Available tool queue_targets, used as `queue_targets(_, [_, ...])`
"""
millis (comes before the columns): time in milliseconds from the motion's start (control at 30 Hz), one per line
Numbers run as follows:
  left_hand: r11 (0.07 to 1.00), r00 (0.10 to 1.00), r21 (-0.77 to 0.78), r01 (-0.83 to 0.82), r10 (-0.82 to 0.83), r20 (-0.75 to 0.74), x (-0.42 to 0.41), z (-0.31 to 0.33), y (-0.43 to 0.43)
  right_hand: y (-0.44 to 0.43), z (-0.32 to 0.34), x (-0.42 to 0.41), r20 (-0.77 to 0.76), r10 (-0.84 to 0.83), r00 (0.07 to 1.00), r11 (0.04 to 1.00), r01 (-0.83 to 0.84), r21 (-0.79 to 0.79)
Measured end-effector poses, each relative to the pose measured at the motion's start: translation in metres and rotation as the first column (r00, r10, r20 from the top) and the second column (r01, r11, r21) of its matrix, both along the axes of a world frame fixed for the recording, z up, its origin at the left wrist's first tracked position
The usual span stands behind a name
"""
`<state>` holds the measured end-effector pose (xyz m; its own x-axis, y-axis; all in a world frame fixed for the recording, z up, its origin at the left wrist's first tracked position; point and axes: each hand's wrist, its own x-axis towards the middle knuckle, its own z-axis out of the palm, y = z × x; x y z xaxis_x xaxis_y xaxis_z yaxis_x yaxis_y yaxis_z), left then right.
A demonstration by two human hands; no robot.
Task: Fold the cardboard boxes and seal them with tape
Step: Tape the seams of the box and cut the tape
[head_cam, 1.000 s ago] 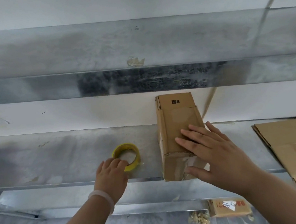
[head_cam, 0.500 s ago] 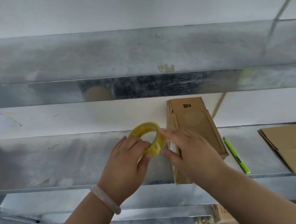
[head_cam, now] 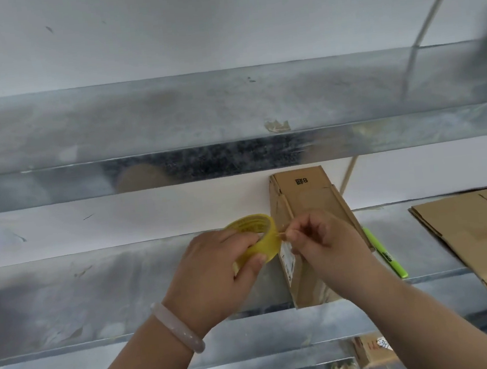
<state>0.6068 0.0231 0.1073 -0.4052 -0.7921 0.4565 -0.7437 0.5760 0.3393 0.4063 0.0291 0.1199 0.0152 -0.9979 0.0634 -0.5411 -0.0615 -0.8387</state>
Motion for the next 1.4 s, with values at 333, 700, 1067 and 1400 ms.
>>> queue_targets(333, [0.981, 0.975, 0.183, 0.058, -0.016, -0.223, -0.009, 0.005, -0.001, 0.012, 0.014, -0.025, 0.561, -0.115, 0.82, 0.988, 0.037, 0.149])
queue_targets(700, [0.984, 0.995, -0.154, -0.087, 0.093, 0.031, -0.032, 0.01, 0.009, 0.024, 0.018, -0.083, 0.649, -0.165, 0.743, 0.98, 0.049, 0.193])
queue_targets(1067, [0.968, 0.982, -0.202, -0.149, 0.169, 0.086, -0.034, -0.004, 0.013, 0.016, -0.003, -0.125, 0.612, -0.272, 0.742, 0.952, 0.113, 0.286])
queue_targets(1400, [0.957, 0.927, -0.152, -0.246, 0.278, 0.25, -0.047, -0.034, -0.003, -0.003, -0.029, -0.129, 0.535, -0.379, 0.755, 0.879, 0.112, 0.464])
